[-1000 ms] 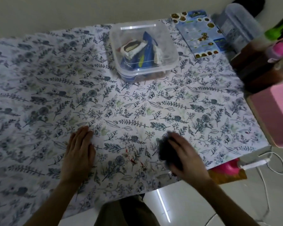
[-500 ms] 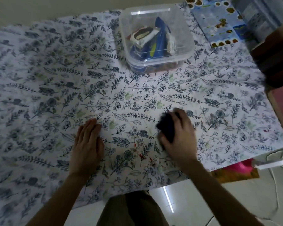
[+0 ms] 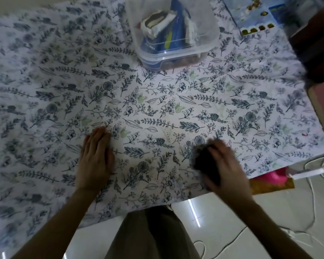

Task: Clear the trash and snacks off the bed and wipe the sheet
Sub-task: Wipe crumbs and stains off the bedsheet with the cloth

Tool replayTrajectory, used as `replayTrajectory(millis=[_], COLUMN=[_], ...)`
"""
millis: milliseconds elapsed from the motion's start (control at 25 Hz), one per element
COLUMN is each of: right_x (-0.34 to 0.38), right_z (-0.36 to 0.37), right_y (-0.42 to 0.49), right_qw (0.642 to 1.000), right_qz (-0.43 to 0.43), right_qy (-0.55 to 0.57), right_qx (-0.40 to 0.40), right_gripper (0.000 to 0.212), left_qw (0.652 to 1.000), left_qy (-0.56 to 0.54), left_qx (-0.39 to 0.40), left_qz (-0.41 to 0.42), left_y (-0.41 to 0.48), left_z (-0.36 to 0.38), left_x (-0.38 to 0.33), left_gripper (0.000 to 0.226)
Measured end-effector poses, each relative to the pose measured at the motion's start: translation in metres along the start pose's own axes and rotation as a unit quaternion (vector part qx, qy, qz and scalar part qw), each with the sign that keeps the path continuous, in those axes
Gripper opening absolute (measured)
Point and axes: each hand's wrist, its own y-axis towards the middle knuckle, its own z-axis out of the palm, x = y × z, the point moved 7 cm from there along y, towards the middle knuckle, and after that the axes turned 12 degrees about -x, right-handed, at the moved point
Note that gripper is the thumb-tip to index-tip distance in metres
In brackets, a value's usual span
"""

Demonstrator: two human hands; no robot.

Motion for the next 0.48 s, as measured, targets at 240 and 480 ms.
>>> replayTrajectory(millis=[240, 480], right_x=[-0.125, 0.046], right_z=[-0.057, 0.02], right_y=[0.064, 0.066], right_qw=[0.947, 0.991], right_qz=[0.285, 0.105], right_qy=[-0.049, 0.025], right_qx=[-0.144, -0.084], right_gripper=[0.071, 0.069], left_qw=[1.0, 1.0], left_qy=[0.001, 0.0], left_qx=[-0.012, -0.012], left_qz=[0.004, 0.0], left_y=[0.004, 0.0], left_z=[-0.001, -0.001], left_x=[-0.003, -0.001], left_gripper=[0.048, 0.049])
